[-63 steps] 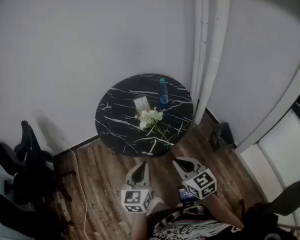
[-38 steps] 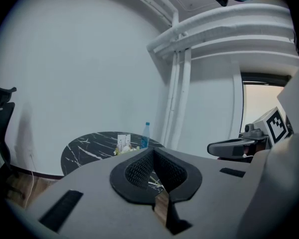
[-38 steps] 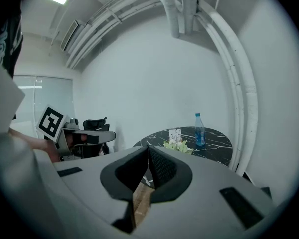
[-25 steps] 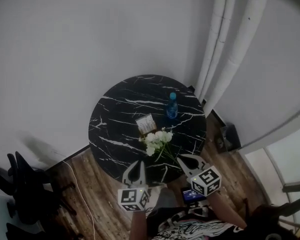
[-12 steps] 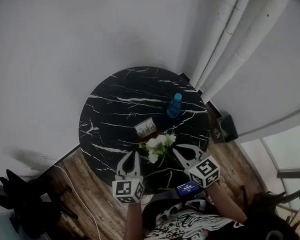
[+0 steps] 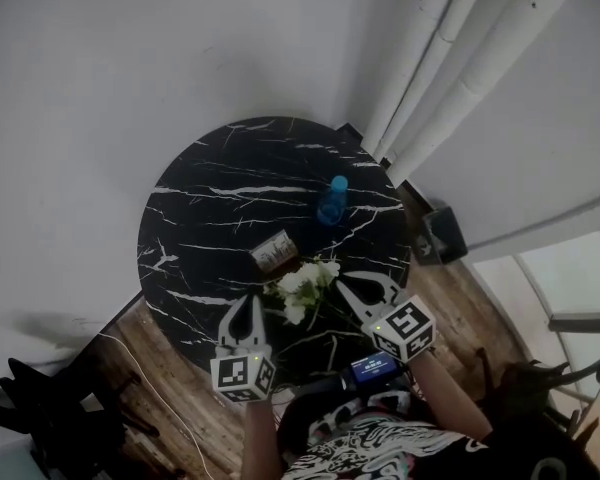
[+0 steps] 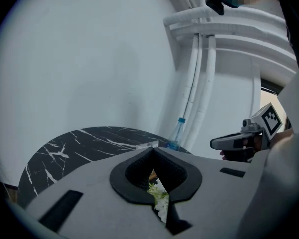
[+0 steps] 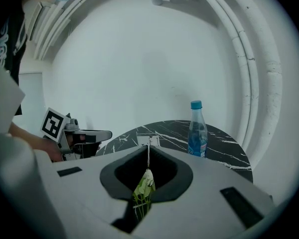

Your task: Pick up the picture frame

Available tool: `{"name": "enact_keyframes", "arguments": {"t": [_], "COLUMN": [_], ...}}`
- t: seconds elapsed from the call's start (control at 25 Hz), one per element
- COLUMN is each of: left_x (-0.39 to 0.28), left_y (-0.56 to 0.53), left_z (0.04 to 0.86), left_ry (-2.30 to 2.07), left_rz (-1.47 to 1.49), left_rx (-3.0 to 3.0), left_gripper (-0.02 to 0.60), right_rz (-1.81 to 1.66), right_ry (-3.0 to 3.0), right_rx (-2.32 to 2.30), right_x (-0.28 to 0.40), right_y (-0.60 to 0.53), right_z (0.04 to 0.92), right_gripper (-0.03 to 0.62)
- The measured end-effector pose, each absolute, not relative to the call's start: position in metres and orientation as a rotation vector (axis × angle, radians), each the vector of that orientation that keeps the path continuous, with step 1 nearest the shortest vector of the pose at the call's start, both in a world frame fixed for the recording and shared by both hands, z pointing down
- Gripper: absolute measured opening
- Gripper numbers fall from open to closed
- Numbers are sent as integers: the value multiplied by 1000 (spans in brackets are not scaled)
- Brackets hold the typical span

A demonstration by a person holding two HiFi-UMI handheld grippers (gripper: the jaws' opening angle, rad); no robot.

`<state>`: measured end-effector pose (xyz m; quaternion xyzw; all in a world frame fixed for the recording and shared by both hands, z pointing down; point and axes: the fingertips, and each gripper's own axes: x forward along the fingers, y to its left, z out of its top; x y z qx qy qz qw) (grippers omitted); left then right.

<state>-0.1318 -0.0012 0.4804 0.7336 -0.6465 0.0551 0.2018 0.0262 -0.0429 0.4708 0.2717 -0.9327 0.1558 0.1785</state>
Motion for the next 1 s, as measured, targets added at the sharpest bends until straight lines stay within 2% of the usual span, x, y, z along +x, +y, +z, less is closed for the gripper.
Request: {"name": "enact_keyframes", "arguments": {"t": [1.0], "left_x": [-153], "left_y": [-53], "left_z": [560], "left_ry": [-1699], "left_rz": [330], "left_rx": [1978], "left_gripper": [17], "right_rz": [418], "right_ry": [-2509], "right_rx": [489], "right_x": [-10], "right_y": [-111], "right_z": [542], "right_gripper": [21]}}
